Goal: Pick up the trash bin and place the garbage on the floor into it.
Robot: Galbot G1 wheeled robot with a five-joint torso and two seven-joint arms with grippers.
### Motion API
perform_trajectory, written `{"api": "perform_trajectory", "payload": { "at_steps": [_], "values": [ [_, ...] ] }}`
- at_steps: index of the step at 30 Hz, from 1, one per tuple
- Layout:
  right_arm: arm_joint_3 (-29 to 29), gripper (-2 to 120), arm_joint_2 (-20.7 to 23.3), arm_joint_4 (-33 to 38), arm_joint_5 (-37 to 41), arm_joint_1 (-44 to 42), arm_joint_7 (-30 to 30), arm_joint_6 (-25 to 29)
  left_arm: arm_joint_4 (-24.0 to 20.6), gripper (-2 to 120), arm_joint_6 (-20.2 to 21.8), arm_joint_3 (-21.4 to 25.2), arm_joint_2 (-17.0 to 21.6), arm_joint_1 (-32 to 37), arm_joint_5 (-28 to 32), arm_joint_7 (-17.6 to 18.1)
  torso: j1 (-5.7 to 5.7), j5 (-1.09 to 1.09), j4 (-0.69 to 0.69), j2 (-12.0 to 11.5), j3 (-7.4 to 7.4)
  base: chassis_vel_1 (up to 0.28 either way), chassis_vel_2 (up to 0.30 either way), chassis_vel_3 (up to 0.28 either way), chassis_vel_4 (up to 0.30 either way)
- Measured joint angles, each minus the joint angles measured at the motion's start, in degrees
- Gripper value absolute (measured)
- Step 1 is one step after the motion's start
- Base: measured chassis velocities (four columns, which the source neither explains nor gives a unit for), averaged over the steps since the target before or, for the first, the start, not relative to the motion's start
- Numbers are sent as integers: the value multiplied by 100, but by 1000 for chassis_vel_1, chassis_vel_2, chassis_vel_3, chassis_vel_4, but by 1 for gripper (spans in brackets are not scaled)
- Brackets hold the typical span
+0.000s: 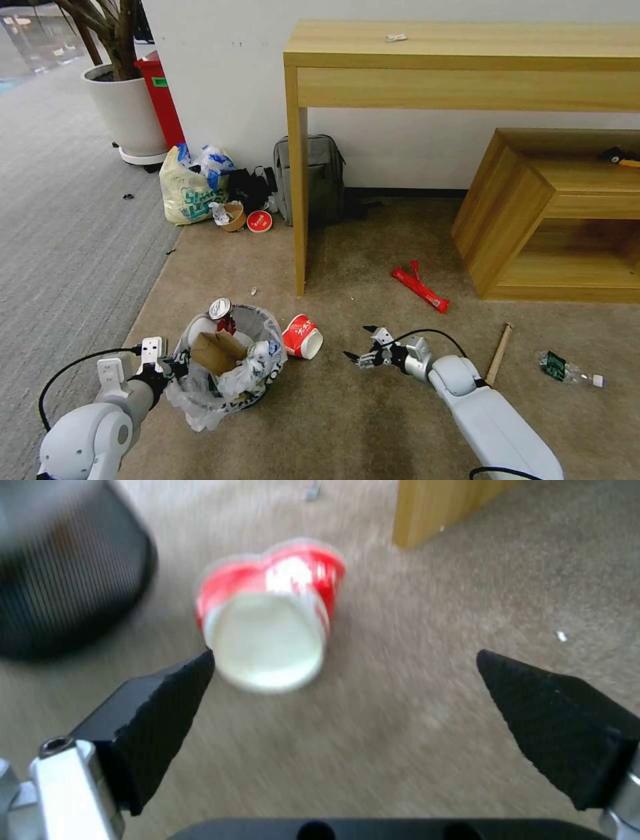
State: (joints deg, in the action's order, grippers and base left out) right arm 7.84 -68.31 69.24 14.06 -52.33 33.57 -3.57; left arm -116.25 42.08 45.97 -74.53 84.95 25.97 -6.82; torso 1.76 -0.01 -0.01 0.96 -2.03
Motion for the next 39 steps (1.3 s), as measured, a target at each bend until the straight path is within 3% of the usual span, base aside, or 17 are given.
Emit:
{"api": "perform_trajectory", "payload": {
  "at_steps": [8, 14, 19, 22, 23, 29, 30, 33, 35, 39],
  "values": [
    [-162, 100, -131, 37, 837, 129, -511, -640, -46, 0, 5, -129, -63, 2, -61, 24, 0, 1, -1, 0, 0, 0, 0, 0, 0],
    [-427, 100, -325, 205, 1849, 276, -1454, -1434, -67, 0, 8, -142, -55, 26, -82, 32, -1, 1, 0, 0, 0, 0, 0, 0, 0],
    [-566, 100, -418, 264, 2131, 405, -1846, -1802, -67, 0, 9, -128, -40, 27, -82, 33, 0, 1, 0, 0, 0, 0, 0, 0, 0],
    [-846, 100, -581, 295, 2751, 692, -2735, -2406, -76, 0, 9, -114, -23, 14, -70, 33, 0, 2, 0, 0, 0, 0, 0, 0, 0],
    [-846, 100, -581, 295, 2751, 692, -2735, -2406, -76, 0, 9, -114, -23, 14, -70, 33, 0, 2, 0, 0, 0, 0, 0, 0, 0],
    [-1234, 100, -817, 145, 4047, 1197, -4250, -3271, -138, 0, 9, -94, -2, 13, -44, 34, 0, 0, 0, 0, 0, 0, 0, 0, 0],
    [-1303, 100, -884, 45, 4301, 1285, -4564, -3338, -147, 0, 9, -94, -3, 15, -43, 35, 0, 0, 0, 0, 0, 0, 0, 0, 0],
    [-1338, 100, -927, -20, 4452, 1334, -4758, -3369, -153, 0, 9, -94, -5, 17, -43, 36, 0, 0, 0, 0, 0, 0, 0, 0, 0],
    [-1441, 100, -1102, -260, 4943, 1518, -5364, -3508, -146, 0, 9, -57, -22, 3, -30, 35, 0, 0, -1, 0, 0, 0, 0, 0, 0],
    [-1509, 100, -1242, -432, 5309, 1611, -5706, -3528, -81, 0, 10, 31, 28, -36, -10, -29, 0, 0, 0, 0, 0, 0, 0, 0, 0]
  ]
}}
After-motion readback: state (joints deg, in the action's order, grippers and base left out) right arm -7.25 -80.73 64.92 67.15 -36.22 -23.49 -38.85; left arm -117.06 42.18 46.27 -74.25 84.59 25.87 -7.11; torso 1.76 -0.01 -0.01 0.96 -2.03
